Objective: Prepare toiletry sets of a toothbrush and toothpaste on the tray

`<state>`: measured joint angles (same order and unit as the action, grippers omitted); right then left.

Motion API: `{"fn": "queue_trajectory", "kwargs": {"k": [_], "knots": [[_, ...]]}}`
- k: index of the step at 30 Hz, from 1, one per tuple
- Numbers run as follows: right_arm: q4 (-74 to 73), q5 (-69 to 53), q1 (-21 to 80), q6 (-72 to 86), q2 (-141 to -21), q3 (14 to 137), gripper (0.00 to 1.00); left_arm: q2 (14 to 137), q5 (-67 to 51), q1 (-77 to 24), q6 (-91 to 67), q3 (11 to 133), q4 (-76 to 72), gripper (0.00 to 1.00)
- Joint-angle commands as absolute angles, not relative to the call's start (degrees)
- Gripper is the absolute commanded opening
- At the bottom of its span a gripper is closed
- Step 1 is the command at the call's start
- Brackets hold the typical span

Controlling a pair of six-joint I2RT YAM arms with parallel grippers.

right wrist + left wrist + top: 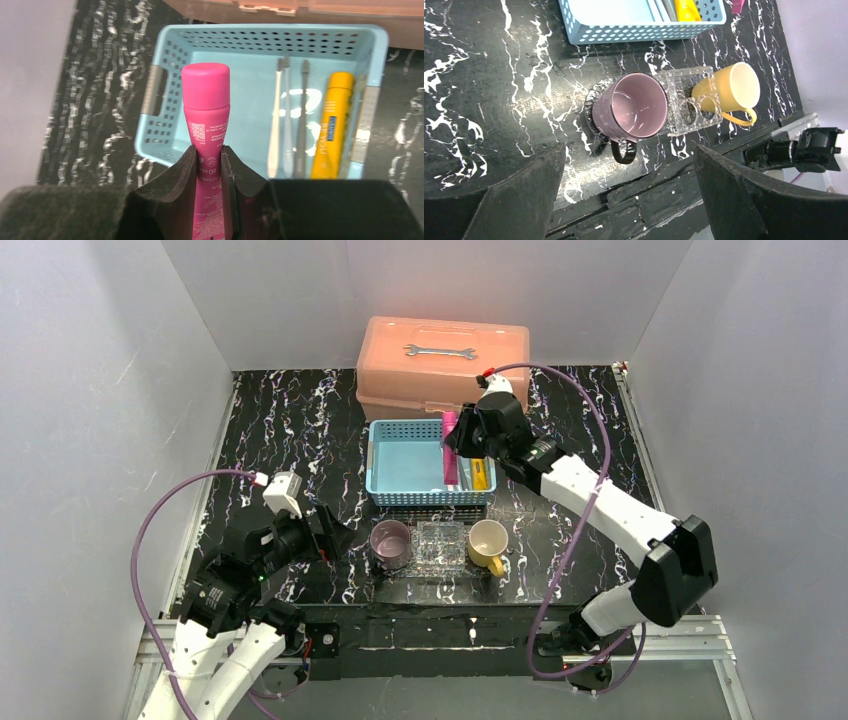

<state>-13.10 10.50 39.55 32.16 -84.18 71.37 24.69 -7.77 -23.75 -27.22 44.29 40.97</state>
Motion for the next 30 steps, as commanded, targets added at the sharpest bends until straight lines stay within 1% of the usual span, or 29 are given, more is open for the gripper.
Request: {"fn": "queue_trajectory", "kwargs": {"k": [1,5,9,16,24,25,29,30], "knots": [[-5.4,11.0,42.5,40.0,-78.9,69.3,0.24,25.8,-13.0,-23.5,-28.0,45.8,39.9,0.99],[-1.6,16.3,47.7,44.8,-76.3,66.4,0.24,27.6,-16.9,-23.5,-31.2,46.1,36.7,0.99],[2.2,20.3,51.9,50.8,-75.2,64.8,0.24,27.4,-18.3,-23.5,-33.2,44.8,31.9,0.99],[2.3,26.3,57.8,56.9,-76.8,66.9,0.24,24.3,-20.2,-23.6,-34.0,41.3,21.8,0.99],[0.9,32.8,62.9,59.7,-80.2,72.2,0.25,22.9,-20.0,-23.5,-31.9,38.2,16.5,0.99],[0.7,33.2,63.5,59.9,-80.7,72.9,0.25,22.9,-20.0,-23.5,-31.8,37.8,15.9,0.96],[0.1,34.0,65.2,61.8,-84.4,77.5,0.25,22.5,-19.4,-23.5,-31.6,36.0,11.5,0.91],[-1.5,34.4,65.8,62.2,-85.4,78.9,0.25,22.5,-19.7,-23.5,-31.3,35.5,10.0,0.86]]}}
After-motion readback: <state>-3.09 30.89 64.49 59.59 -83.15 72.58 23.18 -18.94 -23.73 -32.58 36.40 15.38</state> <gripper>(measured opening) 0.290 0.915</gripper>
